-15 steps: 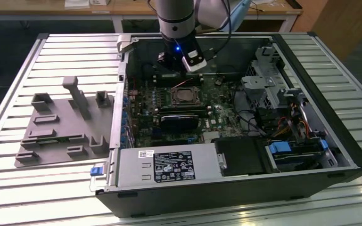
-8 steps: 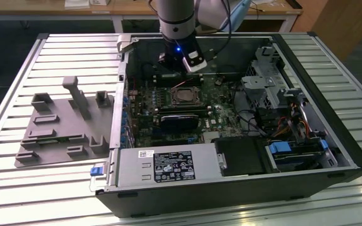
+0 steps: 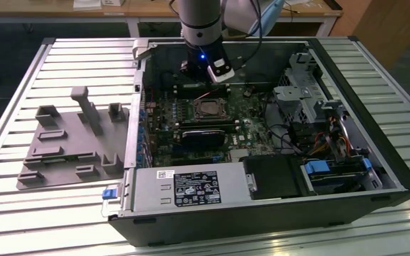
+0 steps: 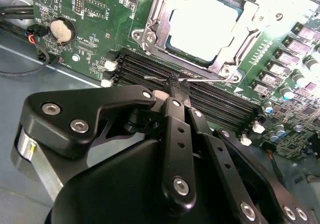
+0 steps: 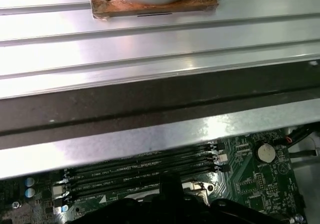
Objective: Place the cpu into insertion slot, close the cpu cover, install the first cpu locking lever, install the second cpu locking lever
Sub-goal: 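Install the first cpu locking lever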
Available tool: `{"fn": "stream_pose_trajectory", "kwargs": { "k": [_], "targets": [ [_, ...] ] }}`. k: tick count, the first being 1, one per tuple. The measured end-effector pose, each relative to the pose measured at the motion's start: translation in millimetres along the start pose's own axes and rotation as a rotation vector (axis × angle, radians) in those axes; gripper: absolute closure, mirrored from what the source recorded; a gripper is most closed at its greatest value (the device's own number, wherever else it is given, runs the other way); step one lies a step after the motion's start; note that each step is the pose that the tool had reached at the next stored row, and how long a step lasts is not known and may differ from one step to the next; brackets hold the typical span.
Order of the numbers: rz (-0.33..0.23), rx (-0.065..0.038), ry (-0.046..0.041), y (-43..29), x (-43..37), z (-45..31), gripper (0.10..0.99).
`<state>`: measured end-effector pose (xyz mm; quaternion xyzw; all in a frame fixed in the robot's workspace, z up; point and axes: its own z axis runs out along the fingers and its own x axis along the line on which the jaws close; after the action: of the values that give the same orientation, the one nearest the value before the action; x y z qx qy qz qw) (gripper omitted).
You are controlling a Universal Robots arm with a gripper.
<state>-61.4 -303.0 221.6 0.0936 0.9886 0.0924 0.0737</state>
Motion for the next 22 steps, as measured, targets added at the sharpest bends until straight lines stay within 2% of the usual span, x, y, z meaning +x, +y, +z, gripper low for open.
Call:
{"fn": "stream_pose_trajectory", "kwargs": {
  "k": [8,14,16,22],
  "targets": [
    [0.010,0.001,-0.0021,1.4,-5.1,4.0,0.980],
    [0.010,0.001,-0.0029,1.5,-5.4,4.8,0.980],
    [0.009,0.000,-0.0102,0.9,-5.2,6.2,0.980],
    [0.003,-0.005,-0.0419,0.0,-4.4,10.6,0.980]
  ]
}}
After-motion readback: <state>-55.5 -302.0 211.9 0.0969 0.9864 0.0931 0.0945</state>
